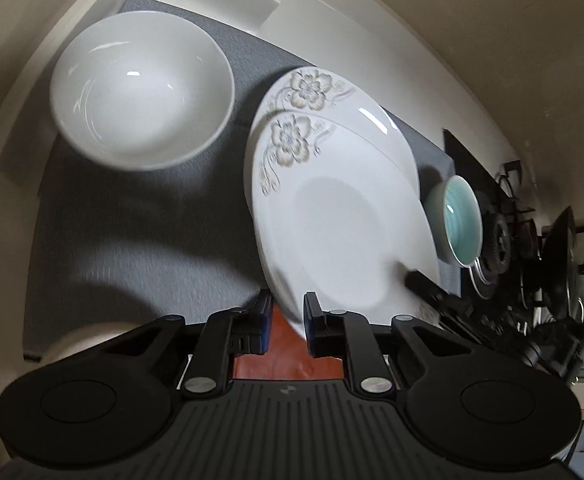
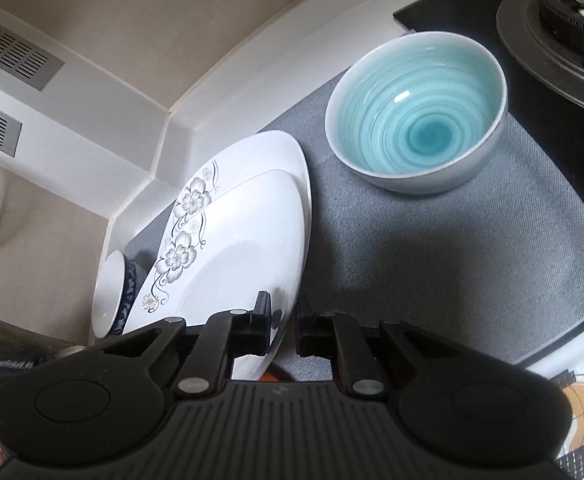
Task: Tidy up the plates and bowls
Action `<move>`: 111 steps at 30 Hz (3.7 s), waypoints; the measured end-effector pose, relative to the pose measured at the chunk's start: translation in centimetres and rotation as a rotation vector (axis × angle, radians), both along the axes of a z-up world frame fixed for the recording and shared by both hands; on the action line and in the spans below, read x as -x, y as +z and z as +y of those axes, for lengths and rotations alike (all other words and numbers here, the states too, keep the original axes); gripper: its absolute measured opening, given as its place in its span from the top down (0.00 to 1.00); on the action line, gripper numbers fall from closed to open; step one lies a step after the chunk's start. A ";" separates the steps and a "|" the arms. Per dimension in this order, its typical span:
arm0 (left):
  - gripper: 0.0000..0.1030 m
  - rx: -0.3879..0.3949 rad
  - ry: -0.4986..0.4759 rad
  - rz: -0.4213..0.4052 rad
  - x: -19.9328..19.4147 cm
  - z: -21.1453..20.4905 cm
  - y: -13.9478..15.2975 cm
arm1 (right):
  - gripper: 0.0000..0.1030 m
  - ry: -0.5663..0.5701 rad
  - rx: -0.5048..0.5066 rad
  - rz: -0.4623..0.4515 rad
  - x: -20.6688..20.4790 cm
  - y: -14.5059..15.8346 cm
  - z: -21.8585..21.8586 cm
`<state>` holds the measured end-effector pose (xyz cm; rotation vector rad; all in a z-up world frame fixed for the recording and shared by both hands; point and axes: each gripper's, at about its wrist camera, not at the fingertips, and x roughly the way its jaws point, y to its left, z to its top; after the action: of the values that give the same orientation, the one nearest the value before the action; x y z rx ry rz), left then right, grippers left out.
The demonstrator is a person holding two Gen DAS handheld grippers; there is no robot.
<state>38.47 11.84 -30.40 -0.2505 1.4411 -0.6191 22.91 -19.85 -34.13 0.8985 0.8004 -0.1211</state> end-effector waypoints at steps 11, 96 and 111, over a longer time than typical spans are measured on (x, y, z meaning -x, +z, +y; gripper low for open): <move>0.86 -0.040 0.014 -0.022 -1.5 -1.4 -0.8 | 0.85 0.020 0.018 0.044 -0.7 0.5 -0.2; 0.51 -0.259 -0.194 -0.154 5.4 -5.7 -1.6 | 0.90 0.220 0.325 0.219 6.4 0.4 3.7; 0.80 -0.270 -0.211 -0.086 7.1 -6.9 -4.4 | 0.69 0.167 0.274 0.161 9.2 -0.9 4.3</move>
<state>31.33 4.96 -34.75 0.1410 1.4599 -0.5899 13.75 -15.57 -35.01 0.5654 0.9786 -0.1537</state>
